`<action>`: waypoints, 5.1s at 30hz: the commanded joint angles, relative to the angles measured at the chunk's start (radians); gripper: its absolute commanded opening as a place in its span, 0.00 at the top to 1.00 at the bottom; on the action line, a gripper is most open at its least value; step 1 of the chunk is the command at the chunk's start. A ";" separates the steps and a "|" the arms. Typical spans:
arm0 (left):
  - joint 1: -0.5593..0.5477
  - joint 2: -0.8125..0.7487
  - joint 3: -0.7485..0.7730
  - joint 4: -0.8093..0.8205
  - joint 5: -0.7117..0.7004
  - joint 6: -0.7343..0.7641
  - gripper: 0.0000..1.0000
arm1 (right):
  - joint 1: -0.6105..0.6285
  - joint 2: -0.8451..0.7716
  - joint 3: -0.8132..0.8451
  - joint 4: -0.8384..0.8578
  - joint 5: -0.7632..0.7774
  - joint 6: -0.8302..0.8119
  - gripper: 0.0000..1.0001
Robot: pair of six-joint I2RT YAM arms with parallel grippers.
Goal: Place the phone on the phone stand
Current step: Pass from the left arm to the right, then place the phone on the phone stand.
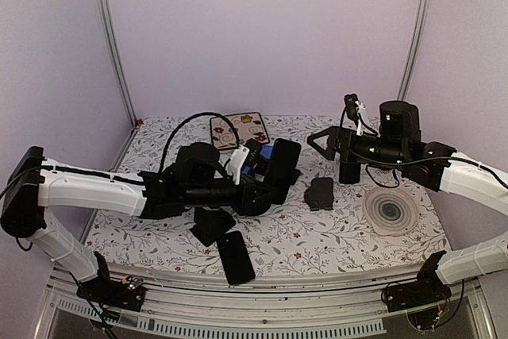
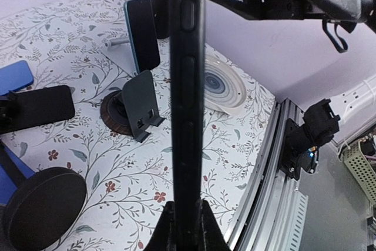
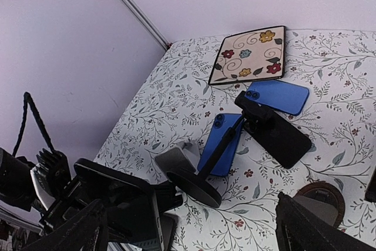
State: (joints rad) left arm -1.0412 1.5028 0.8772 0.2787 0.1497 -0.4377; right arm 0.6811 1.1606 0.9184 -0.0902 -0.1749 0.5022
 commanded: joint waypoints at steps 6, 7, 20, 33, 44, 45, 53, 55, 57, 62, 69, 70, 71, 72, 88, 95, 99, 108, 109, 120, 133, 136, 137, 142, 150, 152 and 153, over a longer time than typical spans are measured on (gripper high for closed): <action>-0.047 0.042 0.063 0.052 -0.140 0.027 1.00 | 0.076 -0.008 0.004 -0.030 0.128 0.126 0.01; -0.050 0.048 0.067 0.056 -0.139 0.027 1.00 | 0.094 -0.005 0.007 -0.036 0.152 0.134 0.01; -0.112 0.153 0.169 0.048 -0.173 0.042 1.00 | 0.210 0.027 0.012 -0.031 0.288 0.220 0.01; -0.145 0.214 0.223 0.045 -0.240 0.028 1.00 | 0.209 0.020 -0.020 -0.040 0.329 0.263 0.20; -0.145 0.217 0.214 0.027 -0.262 0.020 0.62 | 0.210 0.030 -0.012 -0.057 0.364 0.242 0.68; -0.145 0.214 0.207 0.025 -0.271 0.014 0.55 | 0.209 0.031 -0.005 -0.064 0.373 0.232 0.71; -0.147 0.134 0.116 0.020 -0.357 -0.039 0.03 | 0.180 0.067 0.058 -0.120 0.446 0.141 0.79; -0.147 0.107 0.091 0.010 -0.387 -0.047 0.03 | 0.171 0.077 0.068 -0.127 0.469 0.120 0.79; -0.148 0.079 0.072 -0.008 -0.418 -0.052 0.03 | 0.167 0.089 0.080 -0.138 0.509 0.103 0.80; -0.144 0.011 0.031 -0.067 -0.499 -0.060 0.03 | 0.166 0.118 0.080 -0.134 0.625 0.063 0.80; -0.109 -0.066 -0.035 -0.097 -0.512 -0.081 0.03 | 0.167 0.165 0.049 -0.070 0.741 0.032 0.80; -0.101 -0.077 -0.044 -0.098 -0.506 -0.089 0.03 | 0.167 0.170 0.040 -0.058 0.750 0.028 0.80; -0.093 -0.087 -0.052 -0.098 -0.500 -0.093 0.03 | 0.167 0.174 0.034 -0.047 0.759 0.024 0.80; -0.086 -0.098 -0.059 -0.098 -0.495 -0.097 0.03 | 0.168 0.180 0.025 -0.034 0.765 0.018 0.80; -0.034 -0.174 -0.125 -0.097 -0.477 -0.132 0.03 | 0.179 0.278 -0.077 0.174 0.826 -0.020 0.80; -0.032 -0.186 -0.130 -0.107 -0.476 -0.135 0.03 | 0.179 0.335 -0.064 0.183 0.845 -0.011 0.80; -0.030 -0.192 -0.132 -0.109 -0.476 -0.135 0.03 | 0.179 0.370 -0.055 0.177 0.850 -0.010 0.80; -0.028 -0.201 -0.140 -0.111 -0.478 -0.137 0.03 | 0.179 0.383 -0.060 0.149 0.852 0.017 0.78; -0.029 -0.200 -0.141 -0.111 -0.478 -0.137 0.03 | 0.178 0.383 -0.060 0.149 0.851 0.019 0.77; -0.029 -0.200 -0.149 -0.108 -0.474 -0.146 0.03 | 0.179 0.407 -0.037 0.096 0.842 0.032 0.36; -0.029 -0.202 -0.151 -0.110 -0.472 -0.149 0.03 | 0.178 0.405 0.003 0.041 0.835 0.043 0.01; -0.029 -0.204 -0.153 -0.110 -0.473 -0.152 0.03 | 0.179 0.399 0.014 0.025 0.832 0.042 0.01; -0.029 -0.206 -0.153 -0.111 -0.473 -0.151 0.03 | 0.179 0.394 0.017 0.022 0.830 0.042 0.01; -0.028 -0.207 -0.155 -0.114 -0.476 -0.151 0.03 | 0.179 0.362 0.022 0.016 0.814 0.037 0.01; -0.026 -0.204 -0.149 -0.139 -0.493 -0.164 0.03 | 0.179 0.294 0.029 0.006 0.784 0.021 0.01; -0.021 -0.205 -0.149 -0.148 -0.495 -0.172 0.03 | 0.179 0.279 0.029 0.003 0.772 0.013 0.01; -0.018 -0.205 -0.149 -0.152 -0.495 -0.175 0.03 | 0.179 0.271 0.030 0.003 0.765 0.011 0.01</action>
State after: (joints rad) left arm -1.0798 1.3186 0.7364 0.1493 -0.3290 -0.5953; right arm 0.8566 1.4788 0.9173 -0.0742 0.6178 0.5312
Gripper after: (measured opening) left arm 0.966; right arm 0.989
